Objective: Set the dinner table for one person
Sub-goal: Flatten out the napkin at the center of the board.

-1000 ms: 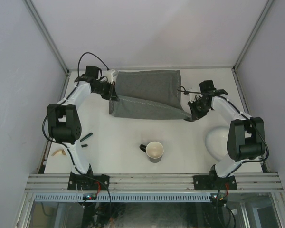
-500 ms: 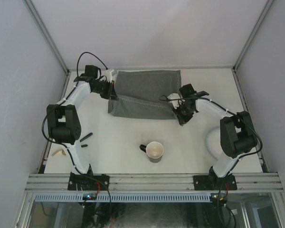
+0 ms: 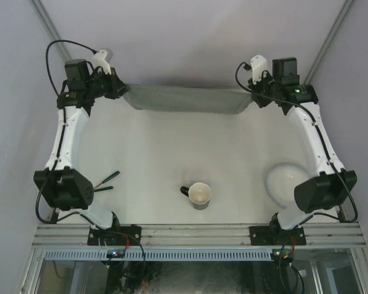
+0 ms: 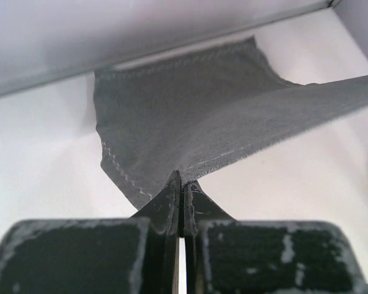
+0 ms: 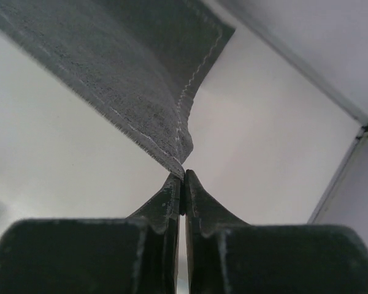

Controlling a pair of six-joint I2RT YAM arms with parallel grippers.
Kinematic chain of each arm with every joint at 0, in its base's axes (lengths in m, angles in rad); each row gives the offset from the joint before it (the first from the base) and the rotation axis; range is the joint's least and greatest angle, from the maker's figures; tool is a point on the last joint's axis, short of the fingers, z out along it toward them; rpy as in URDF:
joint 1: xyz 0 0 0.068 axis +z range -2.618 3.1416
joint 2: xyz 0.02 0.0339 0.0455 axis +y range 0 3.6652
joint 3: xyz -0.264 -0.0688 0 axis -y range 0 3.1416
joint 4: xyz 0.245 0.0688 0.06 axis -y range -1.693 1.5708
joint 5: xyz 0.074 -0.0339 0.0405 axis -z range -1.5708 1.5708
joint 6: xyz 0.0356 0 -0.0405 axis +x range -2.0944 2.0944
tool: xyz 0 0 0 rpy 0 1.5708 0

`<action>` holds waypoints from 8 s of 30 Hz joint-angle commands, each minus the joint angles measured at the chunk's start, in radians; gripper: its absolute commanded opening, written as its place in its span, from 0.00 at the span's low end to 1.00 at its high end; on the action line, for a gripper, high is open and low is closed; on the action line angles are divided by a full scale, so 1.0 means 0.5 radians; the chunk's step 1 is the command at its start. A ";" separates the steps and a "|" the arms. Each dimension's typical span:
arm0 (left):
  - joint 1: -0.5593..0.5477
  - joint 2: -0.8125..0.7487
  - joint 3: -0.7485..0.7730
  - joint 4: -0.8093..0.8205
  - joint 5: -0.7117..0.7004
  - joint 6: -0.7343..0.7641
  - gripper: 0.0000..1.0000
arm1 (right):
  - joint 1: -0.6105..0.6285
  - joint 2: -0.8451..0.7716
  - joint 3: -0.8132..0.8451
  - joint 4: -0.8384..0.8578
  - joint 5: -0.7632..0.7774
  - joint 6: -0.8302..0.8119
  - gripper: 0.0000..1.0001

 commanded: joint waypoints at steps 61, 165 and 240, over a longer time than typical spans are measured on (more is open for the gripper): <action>0.171 0.694 1.468 0.372 -0.784 0.190 0.00 | -0.536 0.821 1.671 0.640 -0.001 0.505 0.00; -0.670 0.132 0.816 0.446 -0.017 -0.504 0.00 | -0.292 -0.864 -1.279 0.527 -0.117 0.383 0.83; -0.418 -0.658 -1.153 -0.354 0.211 0.416 0.00 | 0.236 0.786 0.118 0.683 -0.150 0.564 0.83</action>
